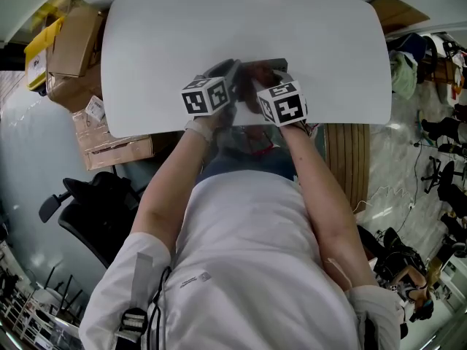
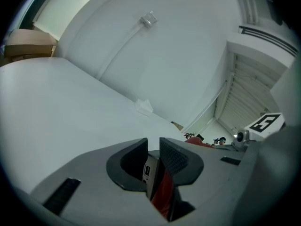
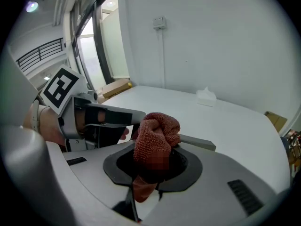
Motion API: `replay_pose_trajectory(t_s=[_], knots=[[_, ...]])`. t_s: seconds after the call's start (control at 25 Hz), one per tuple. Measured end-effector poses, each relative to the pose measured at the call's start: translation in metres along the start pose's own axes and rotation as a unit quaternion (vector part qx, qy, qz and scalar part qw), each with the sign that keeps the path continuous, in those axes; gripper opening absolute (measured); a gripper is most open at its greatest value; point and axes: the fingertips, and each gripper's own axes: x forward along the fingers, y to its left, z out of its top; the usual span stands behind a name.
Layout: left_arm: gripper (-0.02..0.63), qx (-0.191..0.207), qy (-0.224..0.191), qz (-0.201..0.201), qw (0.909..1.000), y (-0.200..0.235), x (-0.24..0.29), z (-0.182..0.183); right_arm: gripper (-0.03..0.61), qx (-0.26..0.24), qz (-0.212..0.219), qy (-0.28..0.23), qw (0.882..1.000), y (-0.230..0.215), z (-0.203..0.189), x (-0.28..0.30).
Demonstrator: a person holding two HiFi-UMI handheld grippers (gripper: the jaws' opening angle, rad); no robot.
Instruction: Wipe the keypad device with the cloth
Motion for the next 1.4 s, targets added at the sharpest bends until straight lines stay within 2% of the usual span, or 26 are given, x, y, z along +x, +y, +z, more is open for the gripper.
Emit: replay_pose_trajectory(t_s=[0.48,1.4], knots=[[0.084,0.000,0.000,-0.002,1.0000,0.001,-0.001,0.000,0.100,0.017,0.016,0.020,1.000,0.011,-0.028,0.006],[0.086,0.002,-0.003,-0.004,1.0000,0.003,-0.001,-0.001,0.098,0.020,0.034,0.061,0.997,0.024,-0.069,0.014]])
